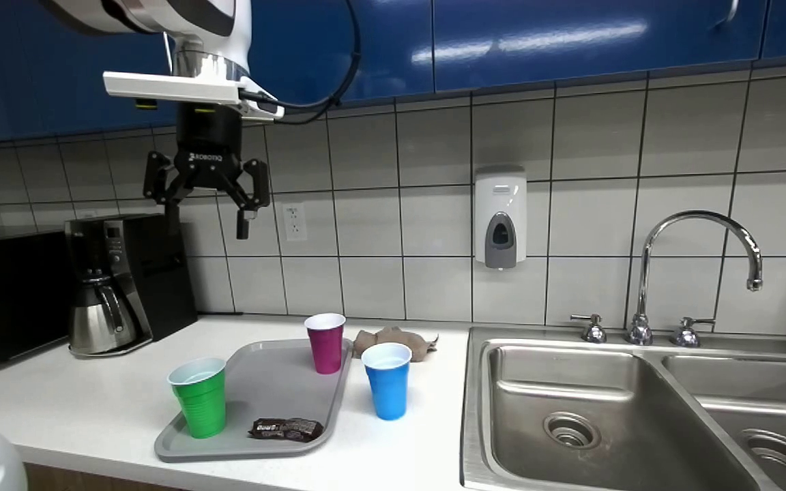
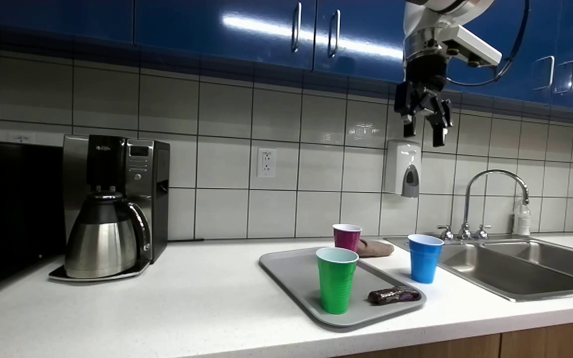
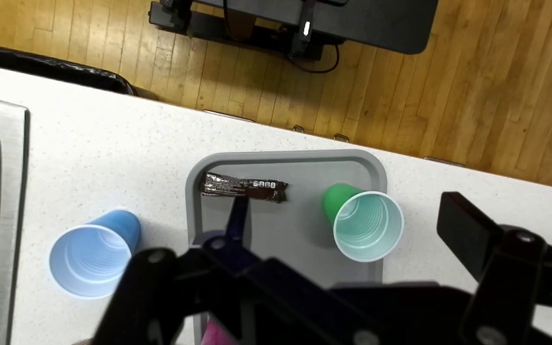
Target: Put the blue cup on the grey tray
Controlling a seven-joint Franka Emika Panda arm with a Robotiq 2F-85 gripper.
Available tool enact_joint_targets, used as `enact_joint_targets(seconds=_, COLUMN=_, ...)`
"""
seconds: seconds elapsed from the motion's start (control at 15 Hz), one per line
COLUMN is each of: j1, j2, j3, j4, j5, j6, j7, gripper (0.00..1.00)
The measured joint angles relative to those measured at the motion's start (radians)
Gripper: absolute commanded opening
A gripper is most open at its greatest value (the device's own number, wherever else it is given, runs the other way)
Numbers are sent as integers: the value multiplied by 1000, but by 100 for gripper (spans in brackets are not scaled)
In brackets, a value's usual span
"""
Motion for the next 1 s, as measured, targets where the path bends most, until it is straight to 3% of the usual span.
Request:
enact_joint_targets(seconds=0.33, j1=4, j2=-24, j3=7, j4=-77, j5=-4, j6=28, j7=-2, gripper=100)
enact_joint_targets(seconds=1.0, j1=13, j2=6, j3=12, j4=-211, j5=-8, j6=197, j7=-72, gripper=100)
